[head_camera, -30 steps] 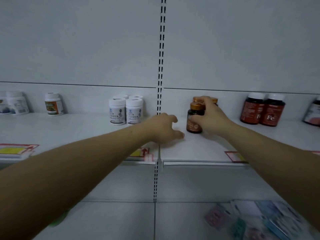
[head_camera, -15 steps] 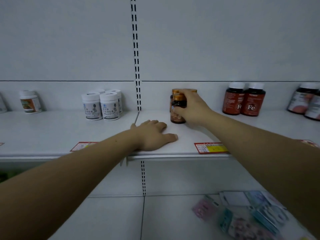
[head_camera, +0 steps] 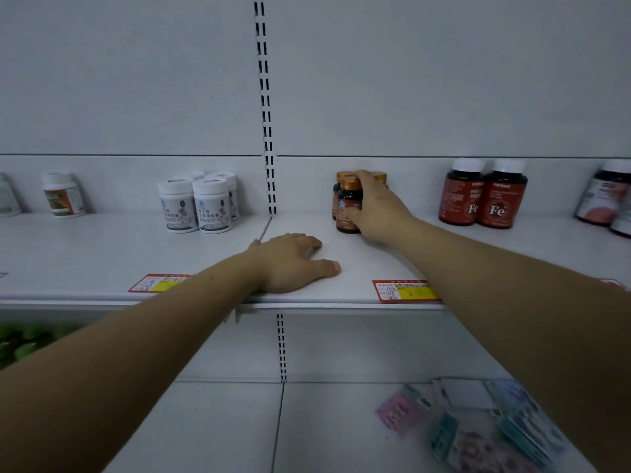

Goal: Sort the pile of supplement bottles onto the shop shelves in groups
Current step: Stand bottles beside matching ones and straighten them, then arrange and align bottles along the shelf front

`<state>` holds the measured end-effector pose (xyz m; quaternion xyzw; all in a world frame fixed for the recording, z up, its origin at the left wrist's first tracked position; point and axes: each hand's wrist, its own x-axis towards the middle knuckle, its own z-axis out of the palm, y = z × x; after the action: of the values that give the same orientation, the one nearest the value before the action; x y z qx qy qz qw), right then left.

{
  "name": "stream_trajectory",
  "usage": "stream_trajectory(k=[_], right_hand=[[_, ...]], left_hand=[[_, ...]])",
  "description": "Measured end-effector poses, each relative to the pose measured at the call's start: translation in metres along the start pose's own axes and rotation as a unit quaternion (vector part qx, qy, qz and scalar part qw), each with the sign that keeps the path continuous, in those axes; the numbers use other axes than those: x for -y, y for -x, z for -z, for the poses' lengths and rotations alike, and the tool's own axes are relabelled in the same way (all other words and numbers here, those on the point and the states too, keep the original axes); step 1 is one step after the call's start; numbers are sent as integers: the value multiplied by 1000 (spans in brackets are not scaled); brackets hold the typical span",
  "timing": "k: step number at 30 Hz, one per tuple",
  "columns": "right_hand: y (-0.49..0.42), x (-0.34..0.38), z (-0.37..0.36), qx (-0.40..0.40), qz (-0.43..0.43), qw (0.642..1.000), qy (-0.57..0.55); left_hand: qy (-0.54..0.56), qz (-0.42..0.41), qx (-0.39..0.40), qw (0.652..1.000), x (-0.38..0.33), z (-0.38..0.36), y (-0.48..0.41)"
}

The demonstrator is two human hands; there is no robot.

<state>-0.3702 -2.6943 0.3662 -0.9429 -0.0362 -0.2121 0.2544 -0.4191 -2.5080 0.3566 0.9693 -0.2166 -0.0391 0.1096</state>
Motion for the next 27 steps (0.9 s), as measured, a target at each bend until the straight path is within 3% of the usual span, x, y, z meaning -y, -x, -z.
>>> stream_trajectory(k=[6, 13, 19, 27], right_hand=[[5, 13, 5, 2, -21, 999, 43], [8, 87, 16, 8, 22, 987, 157], [2, 219, -33, 69, 88, 982, 155], [26, 465, -163, 129, 272, 951, 66]], left_hand=[[161, -7, -5, 987, 9, 6, -1], [110, -26, 0, 994, 54, 40, 28], [44, 39, -65, 996, 157, 79, 110], [-9, 227, -158, 961, 348, 112, 286]])
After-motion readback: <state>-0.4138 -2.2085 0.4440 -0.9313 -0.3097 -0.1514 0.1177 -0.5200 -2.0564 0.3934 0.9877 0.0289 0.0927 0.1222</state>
